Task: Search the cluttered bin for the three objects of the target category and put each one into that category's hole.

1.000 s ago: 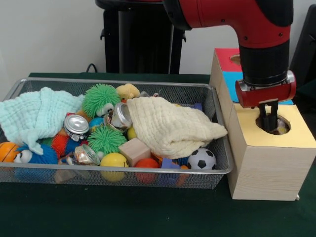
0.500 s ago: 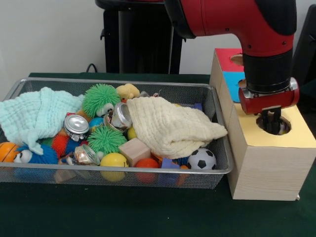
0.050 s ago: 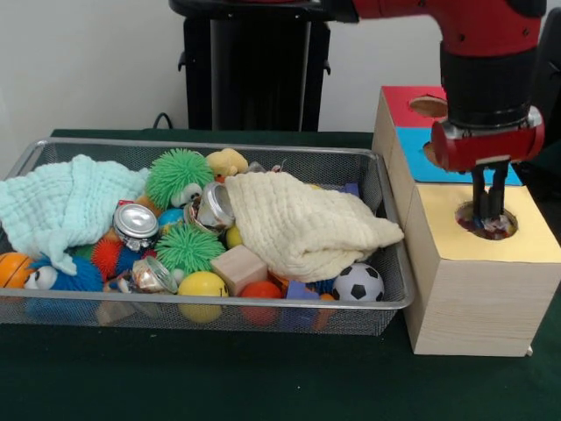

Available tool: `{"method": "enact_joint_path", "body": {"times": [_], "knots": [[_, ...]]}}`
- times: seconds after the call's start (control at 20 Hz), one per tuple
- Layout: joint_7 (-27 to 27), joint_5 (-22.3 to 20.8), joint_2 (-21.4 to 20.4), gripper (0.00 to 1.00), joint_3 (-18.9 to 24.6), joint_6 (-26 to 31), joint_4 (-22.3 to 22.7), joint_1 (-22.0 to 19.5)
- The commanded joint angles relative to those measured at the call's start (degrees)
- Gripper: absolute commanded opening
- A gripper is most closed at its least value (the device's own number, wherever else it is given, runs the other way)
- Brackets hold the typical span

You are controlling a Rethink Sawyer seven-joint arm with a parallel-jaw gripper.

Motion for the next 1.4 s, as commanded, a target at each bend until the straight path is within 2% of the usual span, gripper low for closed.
{"method": "enact_joint_path", "body": {"times": [0.05,0.2,0.45,0.65,1.25,1.4], "knots": [[13.55,-3.55,-4.92,0.0,-8.25,9.19,1.22,2.61],[13.04,-3.82,-4.62,0.0,-10.3,7.51,2.16,3.37],[11.74,-4.76,-5.42,0.0,-13.9,7.83,3.55,4.14],[10.01,-5.89,-6.89,0.0,-14.87,6.6,6.47,2.66],[7.07,-8.95,-8.36,0.0,-12.04,1.67,11.36,-2.31],[7.02,-9.22,-8.65,0.0,-11.11,3.69,11.13,-2.49]]}}
